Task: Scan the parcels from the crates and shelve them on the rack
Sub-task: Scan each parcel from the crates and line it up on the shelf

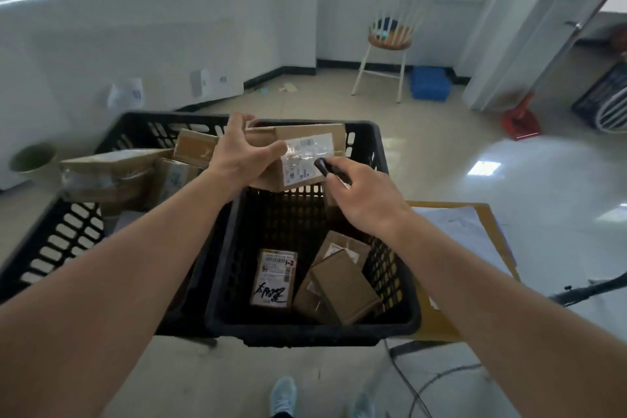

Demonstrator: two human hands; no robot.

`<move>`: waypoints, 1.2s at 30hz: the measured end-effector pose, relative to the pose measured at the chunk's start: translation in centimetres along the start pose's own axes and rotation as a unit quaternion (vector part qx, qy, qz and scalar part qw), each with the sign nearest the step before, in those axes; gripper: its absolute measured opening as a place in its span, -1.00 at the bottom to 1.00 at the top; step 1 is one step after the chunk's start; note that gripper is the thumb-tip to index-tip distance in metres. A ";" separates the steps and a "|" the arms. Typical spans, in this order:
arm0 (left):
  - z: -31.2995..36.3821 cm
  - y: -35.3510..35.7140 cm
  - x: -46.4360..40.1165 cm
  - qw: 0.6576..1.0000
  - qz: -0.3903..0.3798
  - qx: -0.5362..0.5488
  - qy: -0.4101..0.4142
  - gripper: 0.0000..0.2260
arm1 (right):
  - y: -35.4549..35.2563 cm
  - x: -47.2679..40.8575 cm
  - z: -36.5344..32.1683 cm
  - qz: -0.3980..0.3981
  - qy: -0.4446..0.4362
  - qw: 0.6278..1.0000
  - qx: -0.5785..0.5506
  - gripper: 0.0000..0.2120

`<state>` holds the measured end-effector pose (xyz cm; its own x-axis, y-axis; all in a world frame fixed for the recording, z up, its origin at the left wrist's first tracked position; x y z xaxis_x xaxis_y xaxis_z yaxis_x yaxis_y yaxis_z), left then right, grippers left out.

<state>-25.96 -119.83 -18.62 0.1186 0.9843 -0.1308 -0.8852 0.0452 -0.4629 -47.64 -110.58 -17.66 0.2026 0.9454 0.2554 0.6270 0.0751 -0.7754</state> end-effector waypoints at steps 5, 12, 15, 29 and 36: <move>1.4 -1.7 -0.4 0.999 0.011 0.011 0.037 -0.26 | -1.7 0.3 -1.2 -0.003 -0.044 0.997 0.059 -0.55; 2.7 -3.6 -2.2 0.996 -0.003 0.059 0.062 -0.59 | -4.6 0.2 -1.9 -0.060 -0.087 0.988 0.116 -0.58; 2.8 -3.9 -3.3 0.996 0.002 0.058 0.069 -0.58 | -5.7 -0.1 -2.0 -0.077 -0.100 0.983 0.135 -0.59; 4.3 -4.0 -5.8 0.994 0.020 0.072 0.081 -0.61 | -6.1 -1.6 -1.5 -0.083 -0.082 0.986 0.117 -0.61; 4.8 -4.5 -5.2 0.986 0.058 0.145 0.049 -0.51 | -4.2 -3.4 -2.1 0.022 0.023 0.990 -0.138 -0.62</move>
<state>-24.73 -124.35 -11.69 0.0386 0.9650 -0.2593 -0.9852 -0.0066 -0.1710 -49.37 -114.80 -14.01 0.2649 0.9296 0.2562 0.7976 -0.0619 -0.5999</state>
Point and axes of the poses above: each hand's wrist, its own x-axis away from the middle knuckle, its own y-axis out of the palm, z = x × y, the point moved 2 cm from there along -x, towards the middle knuckle, and after that the axes turned 15 degrees about y, right-handed, at the moved point
